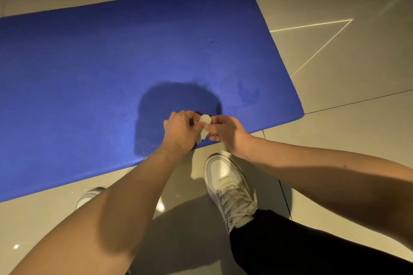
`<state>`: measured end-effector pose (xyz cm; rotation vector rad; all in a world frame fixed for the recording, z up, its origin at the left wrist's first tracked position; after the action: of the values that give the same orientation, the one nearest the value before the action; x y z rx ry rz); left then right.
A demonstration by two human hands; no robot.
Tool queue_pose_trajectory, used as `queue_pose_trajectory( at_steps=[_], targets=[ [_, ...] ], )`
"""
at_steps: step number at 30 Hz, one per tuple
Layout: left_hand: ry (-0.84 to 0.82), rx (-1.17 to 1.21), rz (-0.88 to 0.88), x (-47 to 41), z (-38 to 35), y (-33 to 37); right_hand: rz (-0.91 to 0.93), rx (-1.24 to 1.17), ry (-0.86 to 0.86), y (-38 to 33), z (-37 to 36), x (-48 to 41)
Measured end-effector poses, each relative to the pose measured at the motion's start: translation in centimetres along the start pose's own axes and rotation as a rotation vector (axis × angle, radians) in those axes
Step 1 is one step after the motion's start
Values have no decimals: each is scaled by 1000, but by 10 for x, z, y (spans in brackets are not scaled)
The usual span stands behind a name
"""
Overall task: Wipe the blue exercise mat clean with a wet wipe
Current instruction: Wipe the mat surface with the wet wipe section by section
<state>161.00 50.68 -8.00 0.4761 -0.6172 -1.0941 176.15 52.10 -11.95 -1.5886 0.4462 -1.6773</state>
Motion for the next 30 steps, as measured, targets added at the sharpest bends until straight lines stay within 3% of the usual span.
queue_pose_trajectory(
  at_steps=[6, 11, 19, 22, 25, 28, 30],
  targets=[
    [-57, 94, 160, 0, -7, -12, 46, 125, 102, -4, 21, -5],
    [-109, 75, 168, -2, -20, 2, 159, 141, 215, -8, 50, -13],
    [-95, -5, 108, -8, -25, 22, 343, 618, 438, -20, 86, -18],
    [-49, -77, 85, -9, -16, 15, 660, 866, 514, -35, 69, 3],
    [-16, -194, 51, -11, -7, 6, 862, 915, 305, -25, 33, 15],
    [-11, -310, 33, -9, -4, -6, 827, 1255, 119, 10, 2, 8],
    [-8, -361, 23, -8, -3, -13, 757, 1283, 40, 25, -3, 7]
  ],
)
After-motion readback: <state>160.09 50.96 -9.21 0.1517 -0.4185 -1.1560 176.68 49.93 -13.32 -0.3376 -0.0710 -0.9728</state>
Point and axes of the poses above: each hand's wrist, its own x-axis away from the middle knuckle, its own z-axis out of the back of the hand, y = z × x, the point moved 9 cm from there along -x, towards the middle knuckle, and after that the axes turned 8 degrees about y, right-handed, at the moved point
